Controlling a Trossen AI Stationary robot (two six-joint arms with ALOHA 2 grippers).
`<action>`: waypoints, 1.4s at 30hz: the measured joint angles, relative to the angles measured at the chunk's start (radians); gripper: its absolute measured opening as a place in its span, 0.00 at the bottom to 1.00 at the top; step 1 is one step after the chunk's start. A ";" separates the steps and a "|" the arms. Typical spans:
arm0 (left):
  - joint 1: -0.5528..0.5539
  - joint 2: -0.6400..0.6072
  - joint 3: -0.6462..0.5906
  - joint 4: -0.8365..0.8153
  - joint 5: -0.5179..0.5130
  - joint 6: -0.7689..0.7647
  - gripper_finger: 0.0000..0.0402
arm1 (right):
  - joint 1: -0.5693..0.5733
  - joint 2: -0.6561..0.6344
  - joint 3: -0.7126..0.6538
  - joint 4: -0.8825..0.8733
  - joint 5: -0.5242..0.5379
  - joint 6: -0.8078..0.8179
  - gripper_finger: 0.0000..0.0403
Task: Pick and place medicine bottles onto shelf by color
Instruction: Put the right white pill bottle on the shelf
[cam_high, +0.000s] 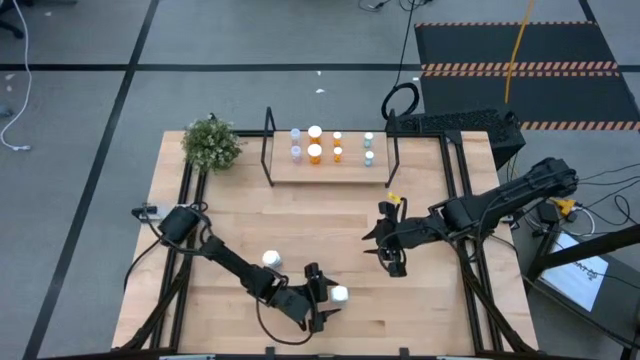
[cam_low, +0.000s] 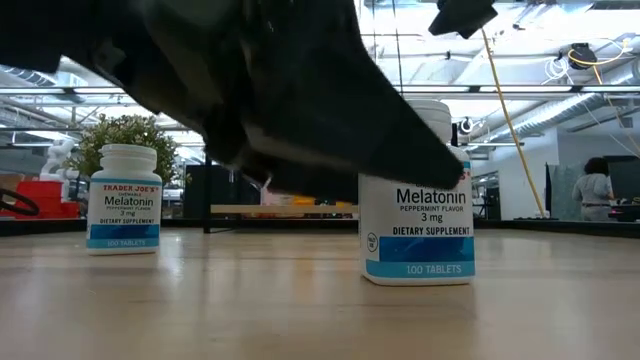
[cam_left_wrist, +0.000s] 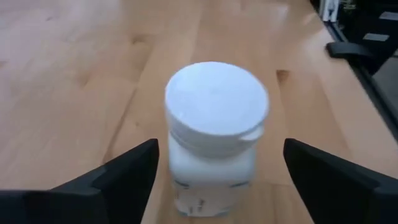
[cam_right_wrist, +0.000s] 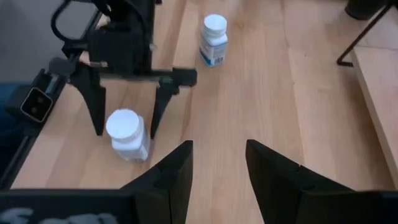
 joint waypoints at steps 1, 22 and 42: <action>0.006 0.007 0.000 0.009 0.000 0.000 0.84 | -0.002 0.008 0.000 0.012 0.000 -0.002 0.36; 0.089 0.010 0.000 -0.053 -0.009 0.064 0.41 | -0.021 0.062 0.000 0.061 0.022 0.038 0.36; 0.071 0.026 0.000 -0.087 -0.050 -0.033 0.68 | -0.028 0.129 0.000 0.104 -0.035 0.042 0.36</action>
